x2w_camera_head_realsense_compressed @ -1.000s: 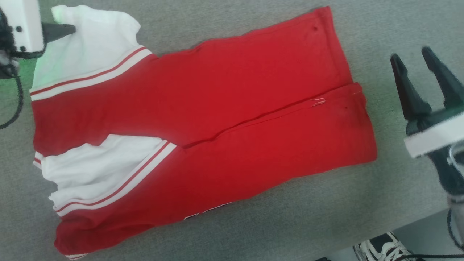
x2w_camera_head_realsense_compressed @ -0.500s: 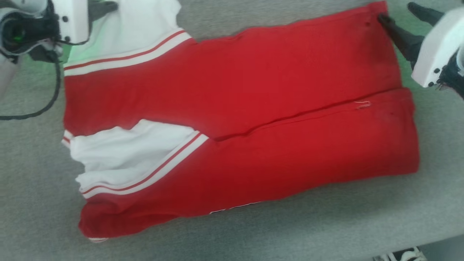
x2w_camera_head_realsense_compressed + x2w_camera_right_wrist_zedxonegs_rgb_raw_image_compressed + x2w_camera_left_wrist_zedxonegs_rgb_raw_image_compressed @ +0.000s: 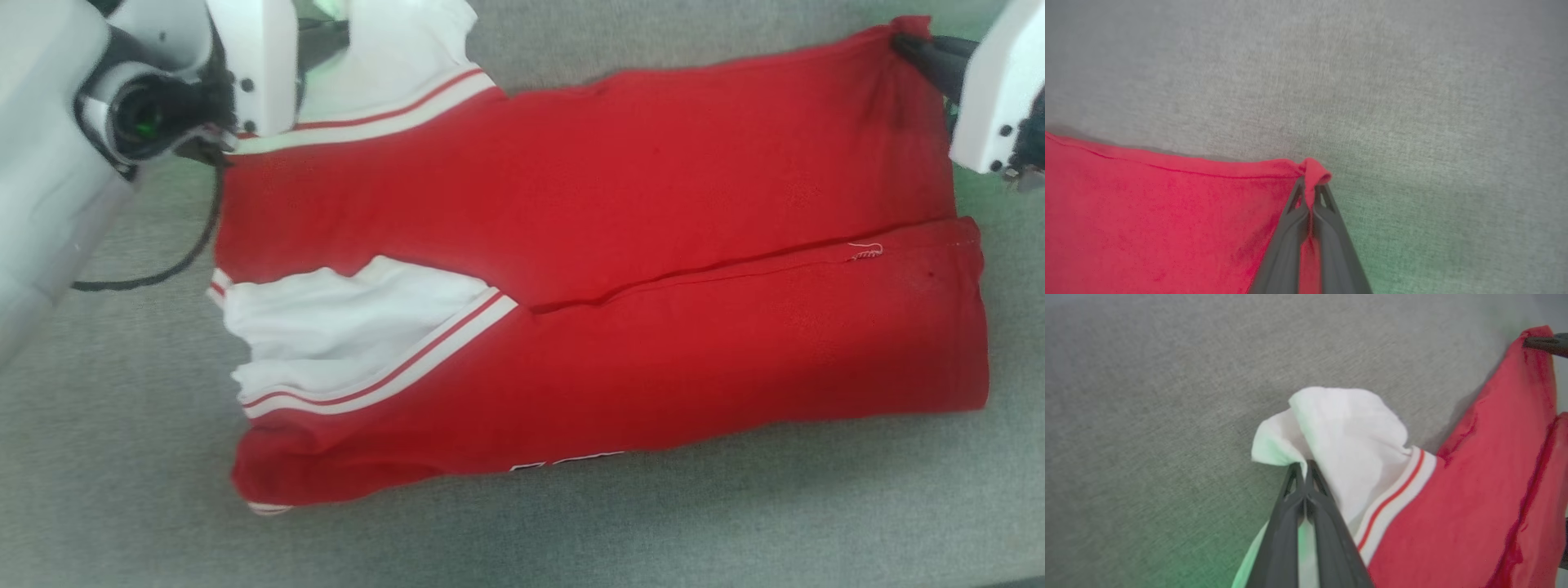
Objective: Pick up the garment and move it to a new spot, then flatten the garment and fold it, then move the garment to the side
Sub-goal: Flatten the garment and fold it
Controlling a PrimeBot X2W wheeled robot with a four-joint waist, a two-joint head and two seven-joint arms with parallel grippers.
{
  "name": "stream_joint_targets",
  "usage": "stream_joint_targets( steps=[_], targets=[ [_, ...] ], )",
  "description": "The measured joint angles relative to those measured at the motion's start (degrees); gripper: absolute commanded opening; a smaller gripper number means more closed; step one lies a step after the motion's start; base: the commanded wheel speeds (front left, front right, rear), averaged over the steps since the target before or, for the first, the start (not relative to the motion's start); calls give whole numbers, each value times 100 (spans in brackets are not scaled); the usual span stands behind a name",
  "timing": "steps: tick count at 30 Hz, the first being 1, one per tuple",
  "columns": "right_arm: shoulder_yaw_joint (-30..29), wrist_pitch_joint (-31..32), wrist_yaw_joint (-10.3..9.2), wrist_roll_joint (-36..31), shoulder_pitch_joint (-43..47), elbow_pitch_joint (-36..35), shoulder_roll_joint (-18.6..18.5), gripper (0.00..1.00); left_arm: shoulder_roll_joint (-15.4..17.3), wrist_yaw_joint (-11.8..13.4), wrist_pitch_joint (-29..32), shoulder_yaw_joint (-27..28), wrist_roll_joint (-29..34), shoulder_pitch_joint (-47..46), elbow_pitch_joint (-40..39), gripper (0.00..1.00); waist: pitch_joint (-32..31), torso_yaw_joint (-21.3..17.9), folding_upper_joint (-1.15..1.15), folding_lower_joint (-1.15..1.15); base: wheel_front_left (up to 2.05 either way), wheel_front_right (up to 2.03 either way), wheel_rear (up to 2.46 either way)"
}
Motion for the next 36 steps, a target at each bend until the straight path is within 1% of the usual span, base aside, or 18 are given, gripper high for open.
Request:
stream_joint_targets(
  steps=[3,5,10,16,21,27,29,31,34,36],
  targets=[
    [-165,-379,0,220,219,-10,-119,0,-22,0,-400,73,-207,101,-252,0,-221,88,0,0,0,0,0],
    [-221,-503,0,397,442,-91,-210,0,27,0,-630,115,-314,227,-532,0,-409,157,0,0,0,0,0],
    [-339,-676,0,699,1239,-441,-614,0,320,0,-1210,130,-542,799,-1463,0,-939,356,0,0,0,0,0],
    [-515,-750,-1,909,2379,-1074,-1038,0,1037,-1,-2002,-18,-600,1797,-2713,0,-1474,629,0,0,0,0,0],
    [-778,-831,-1,981,3245,-1547,-1265,0,1666,0,-2741,-168,-598,2728,-3448,0,-1715,828,0,0,0,0,0],
    [-1177,-925,0,971,4192,-2007,-1355,0,2120,0,-3728,-247,-703,3723,-4047,0,-1737,925,0,0,0,0,0],
    [-1328,-925,-1,1025,4398,-2064,-1302,0,2147,-1,-3913,-336,-698,3959,-4109,0,-1699,929,0,0,0,0,0],
    [-1360,-915,-1,950,4532,-2065,-1240,0,2089,0,-4003,-437,-639,4092,-4047,0,-1645,929,0,0,0,0,0],
    [-1425,-884,-1,900,4572,-1925,-1069,0,1891,0,-3971,-569,-470,4145,-3668,0,-1566,930,0,0,0,0,0],
    [-1416,-880,-1,778,4565,-1807,-992,0,1695,0,-3949,-604,-474,4147,-3462,0,-1516,928,0,0,0,0,0]
  ],
)
